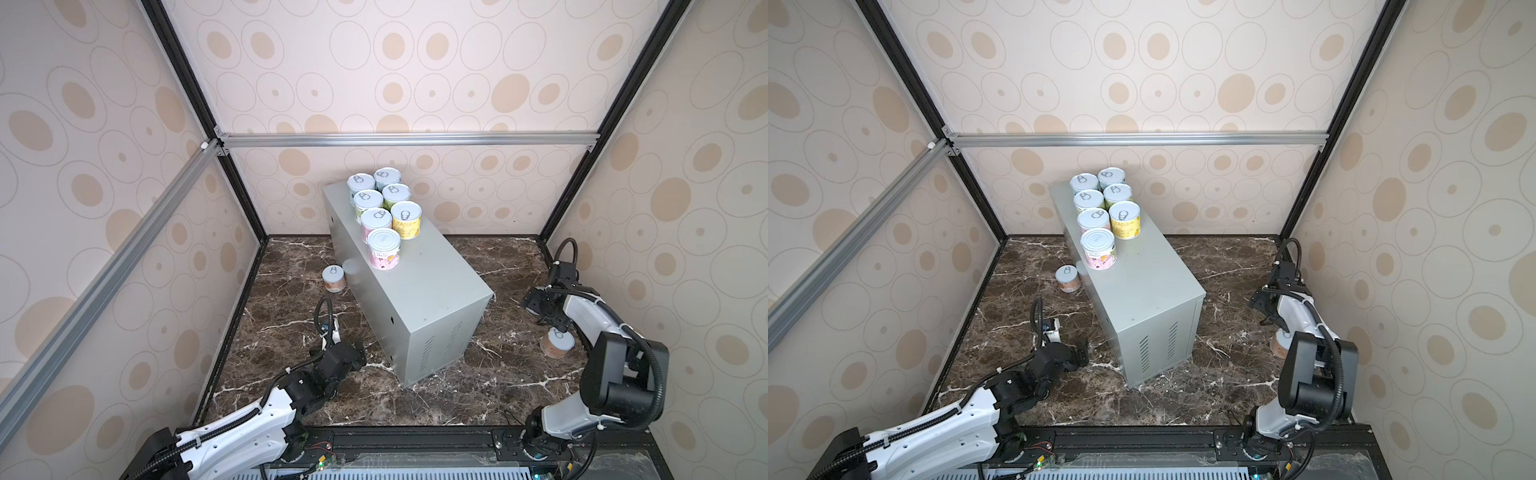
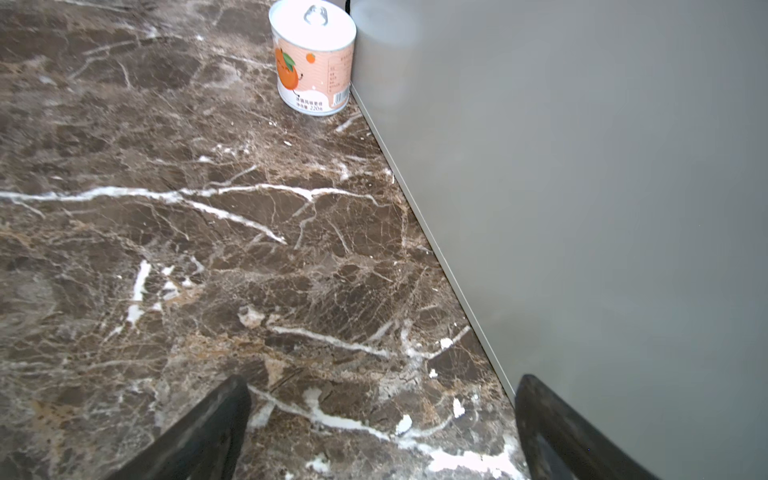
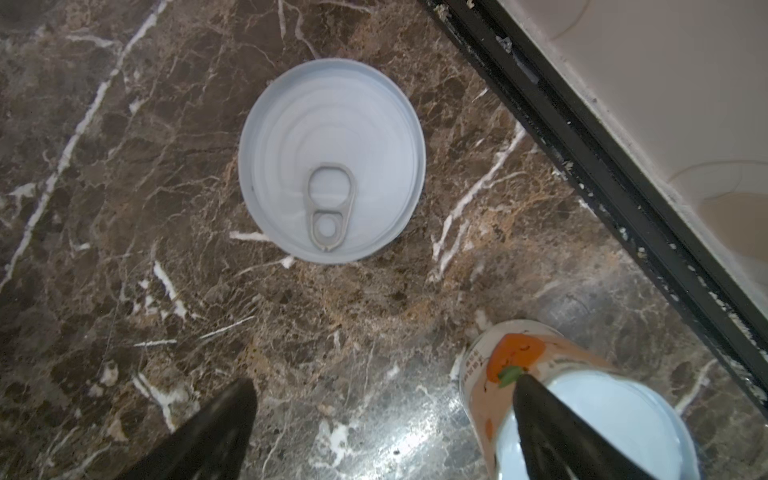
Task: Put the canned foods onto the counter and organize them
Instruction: 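Lower the right gripper onto the yellow-labelled can and close around it, then lift the yellow-labelled can with the right gripper off the counter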
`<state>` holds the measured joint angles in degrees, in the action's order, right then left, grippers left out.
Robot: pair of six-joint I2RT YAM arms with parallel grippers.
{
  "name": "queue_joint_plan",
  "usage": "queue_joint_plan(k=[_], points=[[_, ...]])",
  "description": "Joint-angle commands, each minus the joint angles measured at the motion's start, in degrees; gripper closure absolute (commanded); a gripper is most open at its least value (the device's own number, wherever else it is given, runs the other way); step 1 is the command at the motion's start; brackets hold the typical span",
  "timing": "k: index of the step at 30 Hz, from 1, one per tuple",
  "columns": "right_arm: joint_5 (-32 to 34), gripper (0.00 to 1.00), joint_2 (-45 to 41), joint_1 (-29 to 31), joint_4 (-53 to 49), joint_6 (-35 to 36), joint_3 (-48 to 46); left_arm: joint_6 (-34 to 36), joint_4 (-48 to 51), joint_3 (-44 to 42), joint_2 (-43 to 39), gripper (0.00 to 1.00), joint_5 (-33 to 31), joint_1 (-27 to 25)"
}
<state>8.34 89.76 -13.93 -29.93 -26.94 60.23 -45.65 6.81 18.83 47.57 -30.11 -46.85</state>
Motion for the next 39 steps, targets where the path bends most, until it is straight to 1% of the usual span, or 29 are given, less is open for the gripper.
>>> queue_joint_plan(k=[1, 6, 10, 17, 22, 28, 34, 39], points=[[-0.49, 0.01, 2.93, -1.46, 0.54, 0.66, 3.58, 1.46, -1.72, -0.77, 0.24, 0.01, -2.36, 0.71], [-3.08, 0.01, 5.76, -2.85, 2.04, 1.26, 6.54, 1.89, -3.39, -1.84, 1.08, 0.01, -2.77, 1.24], [-4.12, 0.01, 9.18, -3.03, 0.80, 1.96, 10.09, 2.10, -4.05, -1.87, 2.47, 0.01, -2.54, 1.88], [-4.26, 0.01, 15.48, -3.03, -2.15, 3.07, 16.60, 2.11, -4.02, -2.08, 2.48, 0.01, -2.68, 2.51], [-3.94, 0.00, 18.73, -3.03, -3.51, 3.30, 19.01, 2.03, -4.08, -2.70, 2.43, 0.01, -2.80, 2.89], [-4.46, 0.07, 21.25, -3.03, -3.79, 2.90, 18.69, 2.23, -5.05, -2.92, 2.93, 0.01, -2.66, 3.28], [-3.52, 0.08, 23.06, -2.94, -4.36, 3.53, 18.87, 2.59, -6.18, -2.83, 4.67, 0.01, -1.73, 3.70], [-3.08, 0.13, 23.44, -2.94, -3.76, 4.07, 18.31, 2.49, -6.30, -2.83, 5.15, 0.01, -1.62, 3.72]])
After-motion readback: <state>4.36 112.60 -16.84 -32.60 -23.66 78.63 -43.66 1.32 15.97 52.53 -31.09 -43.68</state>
